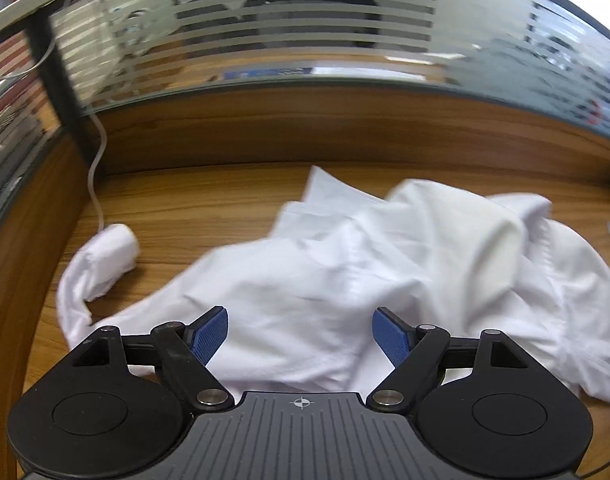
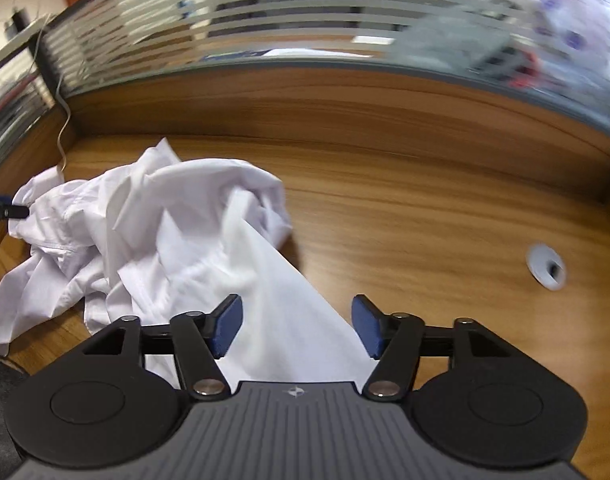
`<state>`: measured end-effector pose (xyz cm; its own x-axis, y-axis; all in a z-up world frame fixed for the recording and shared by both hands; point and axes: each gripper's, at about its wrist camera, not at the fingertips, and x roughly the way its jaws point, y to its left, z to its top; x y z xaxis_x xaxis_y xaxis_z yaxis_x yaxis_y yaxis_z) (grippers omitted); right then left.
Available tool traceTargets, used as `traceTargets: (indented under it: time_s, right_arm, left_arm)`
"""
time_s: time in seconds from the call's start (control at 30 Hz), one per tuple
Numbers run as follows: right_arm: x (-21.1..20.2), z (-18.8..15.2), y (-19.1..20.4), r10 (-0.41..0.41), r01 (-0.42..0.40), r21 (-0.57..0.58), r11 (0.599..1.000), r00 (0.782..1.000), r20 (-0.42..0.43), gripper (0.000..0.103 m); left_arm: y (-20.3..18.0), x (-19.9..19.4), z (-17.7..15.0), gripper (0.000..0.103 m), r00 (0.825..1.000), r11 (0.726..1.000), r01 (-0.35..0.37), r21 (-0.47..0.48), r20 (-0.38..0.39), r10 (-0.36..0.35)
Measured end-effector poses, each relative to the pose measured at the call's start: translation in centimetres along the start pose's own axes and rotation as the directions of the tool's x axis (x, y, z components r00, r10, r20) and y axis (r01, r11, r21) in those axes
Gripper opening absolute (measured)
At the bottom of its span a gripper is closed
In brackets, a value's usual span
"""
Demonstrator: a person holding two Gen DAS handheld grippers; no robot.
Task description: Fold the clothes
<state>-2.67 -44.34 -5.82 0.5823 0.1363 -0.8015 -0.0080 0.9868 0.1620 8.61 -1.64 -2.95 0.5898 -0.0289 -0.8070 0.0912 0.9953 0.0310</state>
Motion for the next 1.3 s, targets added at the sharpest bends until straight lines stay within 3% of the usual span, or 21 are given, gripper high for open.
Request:
traceTargets:
  time_s: [0.17,0.3,0.4,0.5,0.6,0.67,0.77,0.8,0.87,0.93,1.0,1.07,1.2,1.3]
  right_arm:
    - [4.0,2.8,1.7,0.019,-0.022,-0.062,0.998,0.999,-0.050,0.073]
    - [7.2,4.1,2.3,0.024,-0.035,-0.093,0.995,0.993,-0.117,0.073]
    - [9.0,4.6,2.6,0.029,-0.047,-0.105,0.993,0.986,-0.165,0.072]
    - [9.8,4.6,2.5,0.025,-0.041,-0.088,0.995,0.983,-0.182,0.067]
    - [10.5,4.7,2.2,0.051,-0.061,-0.042,0.997,0.977,-0.209,0.041]
    - [10.4,4.6,2.1,0.060,-0.068,-0.028,0.997,0.974,-0.218,0.017]
    - [9.6,4.6,2.1,0.037,-0.043,-0.027,0.999,0.977,-0.210,0.007]
    - [9.2,4.6,2.1,0.019,-0.025,-0.030,0.999,0.980,-0.200,0.005]
    - [8.3,4.7,1.8,-0.026,0.022,-0.027,0.999,0.984,-0.177,0.003]
    - [7.1,4.8,1.6,-0.083,0.080,-0.028,0.996,0.985,-0.151,0.002]
    - [5.6,4.9,1.0,-0.142,0.139,-0.028,0.990,0.983,-0.118,0.002]
    - [3.8,5.0,0.3,-0.202,0.200,-0.026,0.979,0.976,-0.082,0.002]
    - [-0.5,5.6,-1.4,-0.325,0.325,-0.020,0.946,0.946,0.004,0.002]
    - [-3.8,6.4,-2.5,-0.393,0.395,-0.008,0.919,0.917,0.072,0.002]
  left_arm:
    - [2.4,2.2,2.2,0.088,0.998,0.998,0.062,-0.015,0.009,-0.062]
    - [3.0,6.3,3.9,0.088,0.981,0.983,0.181,-0.007,-0.073,-0.181]
    - [2.7,9.3,4.5,0.088,0.976,0.983,0.180,0.026,-0.131,-0.175]
    - [2.5,11.7,4.9,0.088,0.961,0.975,0.222,0.008,-0.171,-0.217]
    - [1.8,13.6,5.2,0.089,0.942,0.965,0.264,-0.006,-0.214,-0.259]
    - [1.2,14.7,5.1,0.091,0.930,0.961,0.275,-0.009,-0.249,-0.269]
    - [0.5,15.1,4.5,0.091,0.929,0.963,0.269,0.020,-0.271,-0.254]
    - [0.3,15.2,4.3,0.088,0.928,0.963,0.267,0.031,-0.277,-0.248]
    - [0.0,14.8,4.1,0.062,0.930,0.959,0.275,0.070,-0.272,-0.246]
    - [-0.4,14.1,3.9,0.025,0.942,0.963,0.247,0.111,-0.262,-0.212]
    - [-0.1,13.1,4.2,0.012,0.951,0.965,0.235,0.112,-0.230,-0.205]
    - [0.3,12.0,4.8,0.006,0.960,0.970,0.224,0.091,-0.191,-0.204]
    - [1.2,9.1,7.3,0.005,0.978,0.979,0.199,0.034,-0.076,-0.196]
    - [0.8,6.7,10.3,0.005,0.972,0.973,0.232,0.005,0.025,-0.232]
